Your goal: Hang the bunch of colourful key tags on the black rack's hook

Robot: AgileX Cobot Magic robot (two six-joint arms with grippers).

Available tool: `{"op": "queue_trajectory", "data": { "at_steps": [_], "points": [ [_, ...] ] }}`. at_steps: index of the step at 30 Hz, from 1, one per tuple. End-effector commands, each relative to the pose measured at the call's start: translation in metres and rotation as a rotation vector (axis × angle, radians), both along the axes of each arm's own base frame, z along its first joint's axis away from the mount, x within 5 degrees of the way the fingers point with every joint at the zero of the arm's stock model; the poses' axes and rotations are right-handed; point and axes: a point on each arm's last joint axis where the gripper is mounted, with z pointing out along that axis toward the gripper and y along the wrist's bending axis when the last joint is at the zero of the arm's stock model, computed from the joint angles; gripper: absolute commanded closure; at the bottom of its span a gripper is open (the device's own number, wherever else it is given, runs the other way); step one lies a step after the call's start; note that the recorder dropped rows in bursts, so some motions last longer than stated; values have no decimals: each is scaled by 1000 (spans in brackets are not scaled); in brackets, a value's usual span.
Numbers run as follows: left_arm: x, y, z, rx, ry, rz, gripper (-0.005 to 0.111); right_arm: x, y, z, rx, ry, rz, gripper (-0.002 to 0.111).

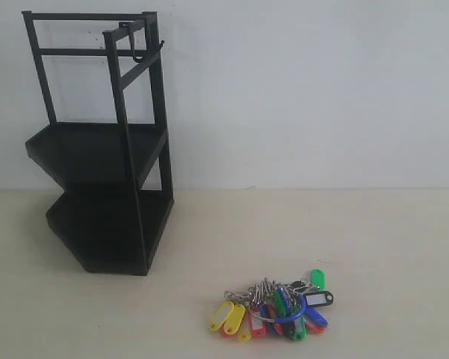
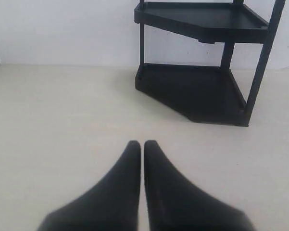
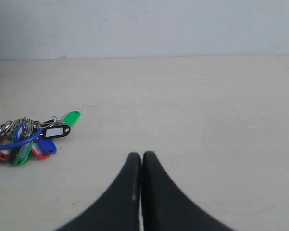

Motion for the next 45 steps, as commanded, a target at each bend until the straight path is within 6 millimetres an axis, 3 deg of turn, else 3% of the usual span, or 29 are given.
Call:
{"op": "queue_trajectory", "data": {
  "at_steps": [1,22,24,28,32,37,42,45],
  "points": [
    [0,0,1,-3,0,2,102,0,0,2,-5,-19,-4,108],
    [0,0,1,-3,0,2,102,1,-1,5,-33,-60,-4,108],
    [0,0,1,-3,0,2,102,2,-2,13,-25,-146,-17,108],
    [0,0,1,-3,0,2,102,-1,-7,46,-15,-514,-77,108],
    [0,0,1,-3,0,2,102,-10,-10,68,-9,-768,-117,108],
    [0,0,1,-3,0,2,102,-20,-12,81,0,-947,-145,108],
    [0,0,1,-3,0,2,102,-41,-15,99,185,-1252,-120,108],
    [0,0,1,-3,0,2,102,-52,-15,130,194,-1303,-107,108]
  ]
}}
